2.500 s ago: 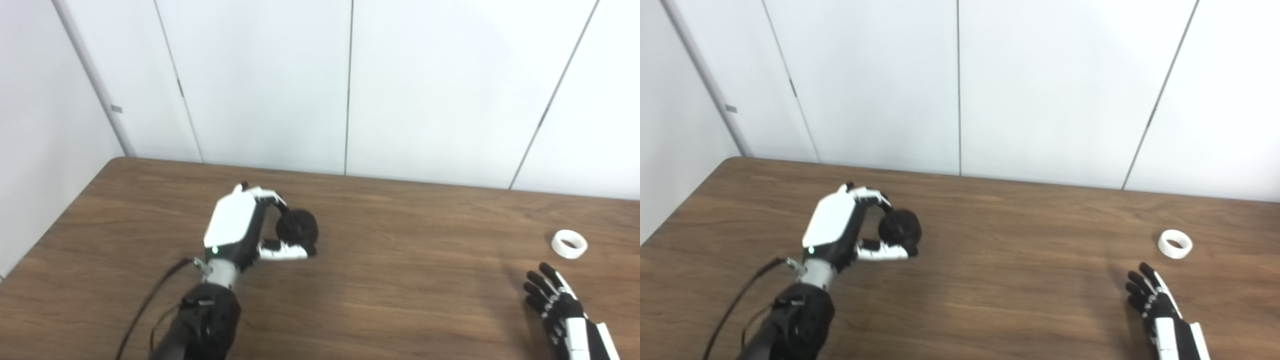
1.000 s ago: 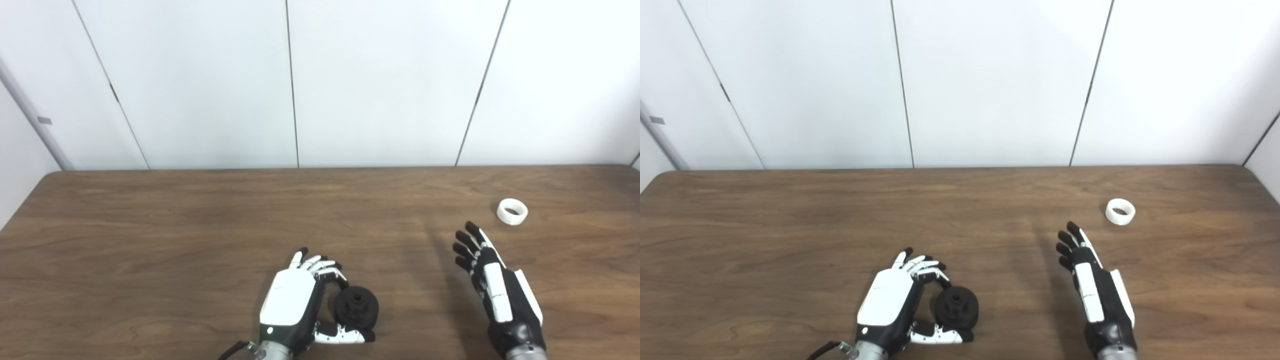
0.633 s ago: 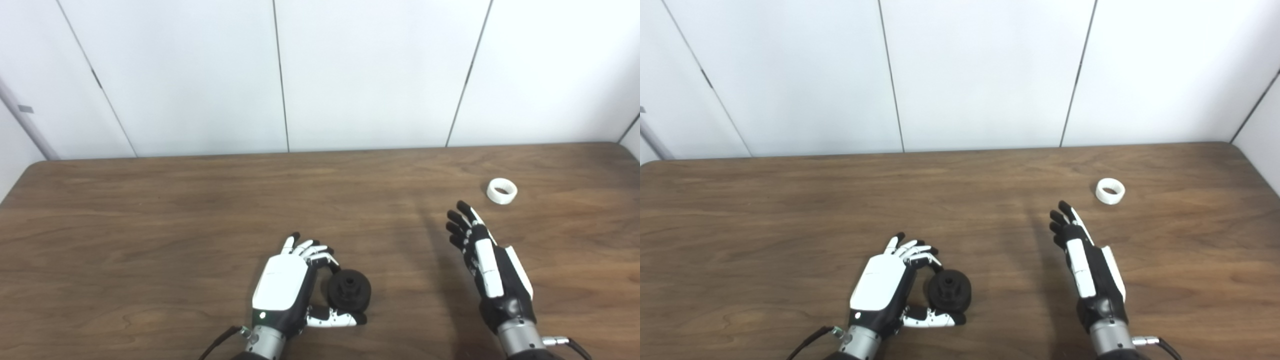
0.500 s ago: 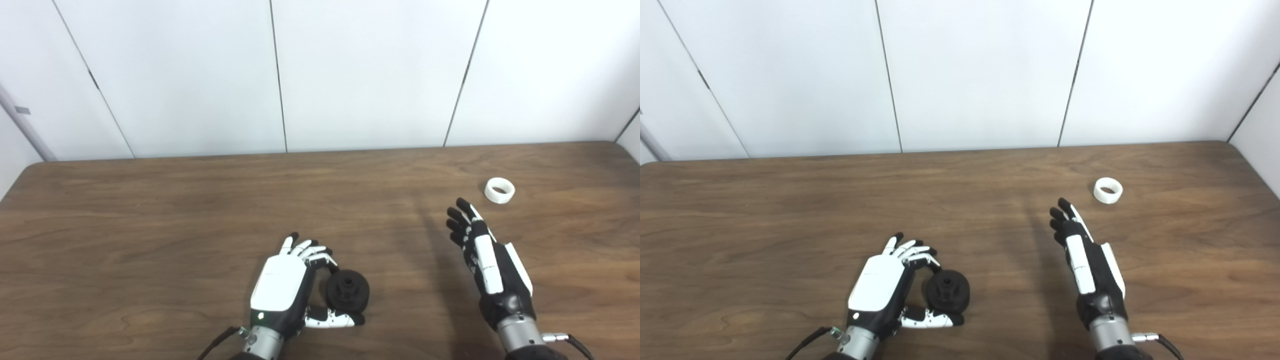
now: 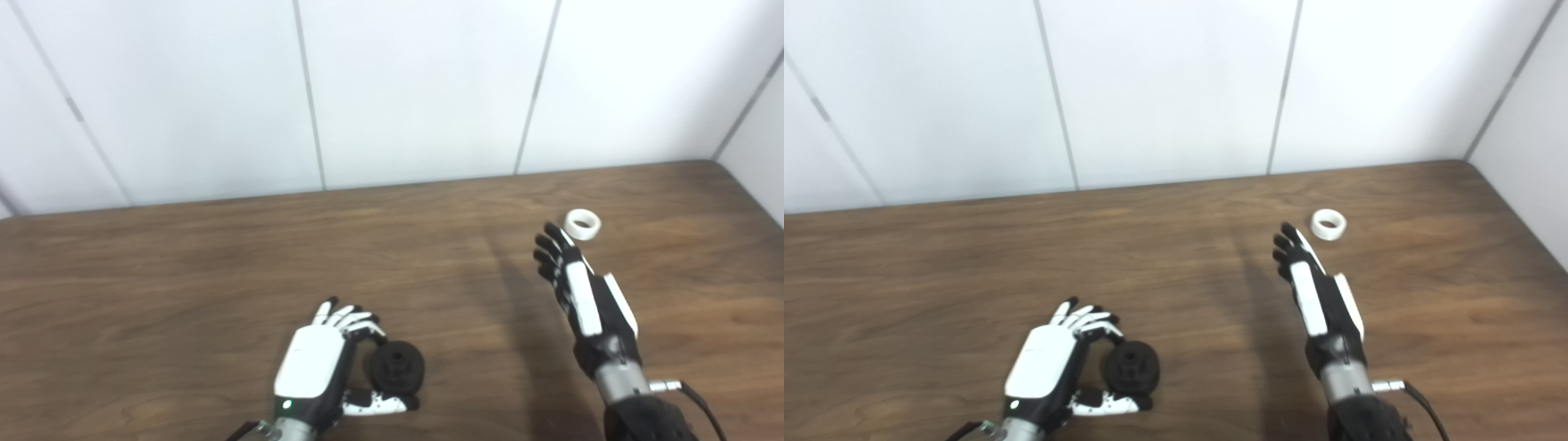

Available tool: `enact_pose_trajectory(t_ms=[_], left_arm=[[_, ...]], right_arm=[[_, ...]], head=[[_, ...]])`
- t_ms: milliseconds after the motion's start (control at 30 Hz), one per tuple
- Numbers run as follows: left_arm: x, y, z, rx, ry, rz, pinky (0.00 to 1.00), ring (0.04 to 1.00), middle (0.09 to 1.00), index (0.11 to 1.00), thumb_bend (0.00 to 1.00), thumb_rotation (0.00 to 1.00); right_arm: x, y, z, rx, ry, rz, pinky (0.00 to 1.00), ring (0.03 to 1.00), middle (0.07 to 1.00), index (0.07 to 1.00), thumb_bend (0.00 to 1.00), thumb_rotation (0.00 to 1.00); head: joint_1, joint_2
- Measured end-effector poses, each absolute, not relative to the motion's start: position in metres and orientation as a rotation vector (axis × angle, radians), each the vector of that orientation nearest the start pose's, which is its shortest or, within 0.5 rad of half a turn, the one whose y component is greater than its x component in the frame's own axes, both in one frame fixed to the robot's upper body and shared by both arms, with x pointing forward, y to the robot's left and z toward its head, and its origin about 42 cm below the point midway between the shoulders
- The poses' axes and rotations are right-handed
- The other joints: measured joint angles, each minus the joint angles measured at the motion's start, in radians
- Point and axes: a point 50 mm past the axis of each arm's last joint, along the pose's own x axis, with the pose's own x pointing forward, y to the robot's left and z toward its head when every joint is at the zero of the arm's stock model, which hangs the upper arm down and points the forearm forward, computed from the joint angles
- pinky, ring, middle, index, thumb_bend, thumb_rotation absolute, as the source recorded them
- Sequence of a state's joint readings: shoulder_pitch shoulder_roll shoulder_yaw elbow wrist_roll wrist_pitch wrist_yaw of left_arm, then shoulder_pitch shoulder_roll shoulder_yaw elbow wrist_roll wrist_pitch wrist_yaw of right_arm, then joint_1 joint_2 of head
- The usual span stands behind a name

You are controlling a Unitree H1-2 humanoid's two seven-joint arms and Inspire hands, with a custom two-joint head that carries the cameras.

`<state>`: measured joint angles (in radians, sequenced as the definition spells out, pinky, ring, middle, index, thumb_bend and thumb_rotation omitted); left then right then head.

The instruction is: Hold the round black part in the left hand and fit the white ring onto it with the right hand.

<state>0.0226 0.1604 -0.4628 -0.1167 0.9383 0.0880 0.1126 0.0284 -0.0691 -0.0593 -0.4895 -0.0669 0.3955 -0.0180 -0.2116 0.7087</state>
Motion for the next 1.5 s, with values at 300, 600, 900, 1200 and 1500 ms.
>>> enact_pose_trajectory(t_ms=[300, 600, 900, 1200, 1500], left_arm=[[0.251, 0.152, 0.108, 1.047, -0.263, -0.271, 0.96, 0.856, 0.767, 0.483, 0.52, 0.05], [0.252, 0.156, 0.108, 1.050, -0.266, -0.271, 0.96, 0.850, 0.763, 0.484, 0.52, 0.05], [0.251, 0.156, 0.108, 1.051, -0.265, -0.271, 0.95, 0.843, 0.757, 0.483, 0.52, 0.05], [0.251, 0.158, 0.108, 1.055, -0.270, -0.272, 0.95, 0.847, 0.757, 0.483, 0.52, 0.05], [0.250, 0.160, 0.108, 1.055, -0.267, -0.267, 0.95, 0.844, 0.755, 0.483, 0.52, 0.05]], right_arm=[[0.271, -0.278, 0.216, -0.329, -0.111, -0.204, 0.86, 0.906, 0.907, 0.900, 0.61, 0.76], [0.300, -0.310, 0.240, -0.555, -0.118, -0.276, 0.86, 0.893, 0.907, 0.880, 0.69, 0.50], [0.340, -0.341, 0.241, -0.743, -0.037, -0.295, 0.81, 0.896, 0.908, 0.838, 0.76, 0.42], [0.368, -0.351, 0.223, -0.889, 0.088, -0.234, 0.86, 0.939, 0.917, 0.824, 0.81, 0.38], [0.396, -0.357, 0.222, -1.023, 0.183, -0.216, 0.90, 0.979, 0.958, 0.816, 0.84, 0.33]], head=[[-0.068, -0.009], [-0.081, -0.009], [-0.087, -0.012], [-0.117, -0.020], [-0.126, -0.025]])
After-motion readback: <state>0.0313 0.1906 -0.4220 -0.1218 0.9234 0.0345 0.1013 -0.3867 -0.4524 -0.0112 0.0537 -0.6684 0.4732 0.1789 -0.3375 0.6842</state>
